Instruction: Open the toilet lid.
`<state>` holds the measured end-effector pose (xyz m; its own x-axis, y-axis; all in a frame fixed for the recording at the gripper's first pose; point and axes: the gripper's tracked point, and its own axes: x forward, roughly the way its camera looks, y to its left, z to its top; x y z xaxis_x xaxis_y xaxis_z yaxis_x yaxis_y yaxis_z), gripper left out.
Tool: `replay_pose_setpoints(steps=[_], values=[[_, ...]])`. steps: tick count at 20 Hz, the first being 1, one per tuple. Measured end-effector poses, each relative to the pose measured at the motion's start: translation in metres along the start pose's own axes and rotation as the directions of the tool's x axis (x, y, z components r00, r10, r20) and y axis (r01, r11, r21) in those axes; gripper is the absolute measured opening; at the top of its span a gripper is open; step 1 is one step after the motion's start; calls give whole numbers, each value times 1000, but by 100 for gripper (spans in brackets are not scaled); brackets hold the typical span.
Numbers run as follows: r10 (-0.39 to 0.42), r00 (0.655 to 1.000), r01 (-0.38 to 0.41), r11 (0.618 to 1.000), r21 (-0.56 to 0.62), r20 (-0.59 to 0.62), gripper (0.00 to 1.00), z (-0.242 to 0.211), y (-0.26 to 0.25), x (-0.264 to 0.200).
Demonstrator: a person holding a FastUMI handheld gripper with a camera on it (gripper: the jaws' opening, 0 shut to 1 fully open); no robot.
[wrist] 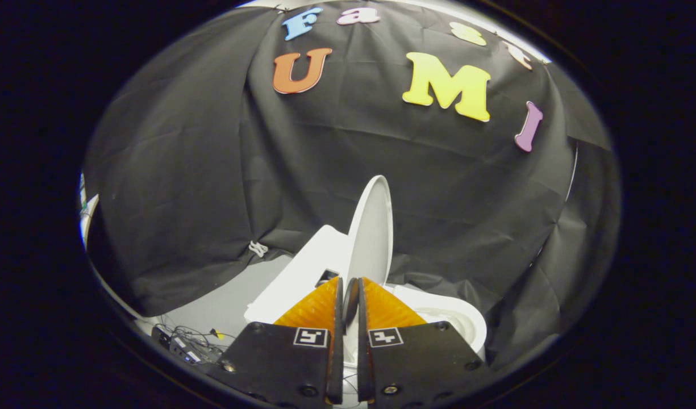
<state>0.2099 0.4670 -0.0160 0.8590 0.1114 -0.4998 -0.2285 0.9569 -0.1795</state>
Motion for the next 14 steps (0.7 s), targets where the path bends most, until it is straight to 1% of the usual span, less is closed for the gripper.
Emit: replay_pose_setpoints(steps=[3,5,6,7,10,14], values=[[11,1000,-11,999,44,12,15,0,-6,-2],[33,999,-35,997,71,27,19,-2,-9,-5],[44,998,-48,995,84,38,24,-1,-11,-9],[57,997,-61,994,94,47,26,-1,-13,-11],[87,992,-97,989,110,94,45,4,-22,-27],[98,984,-115,988,105,150,83,-2,-41,-48]])
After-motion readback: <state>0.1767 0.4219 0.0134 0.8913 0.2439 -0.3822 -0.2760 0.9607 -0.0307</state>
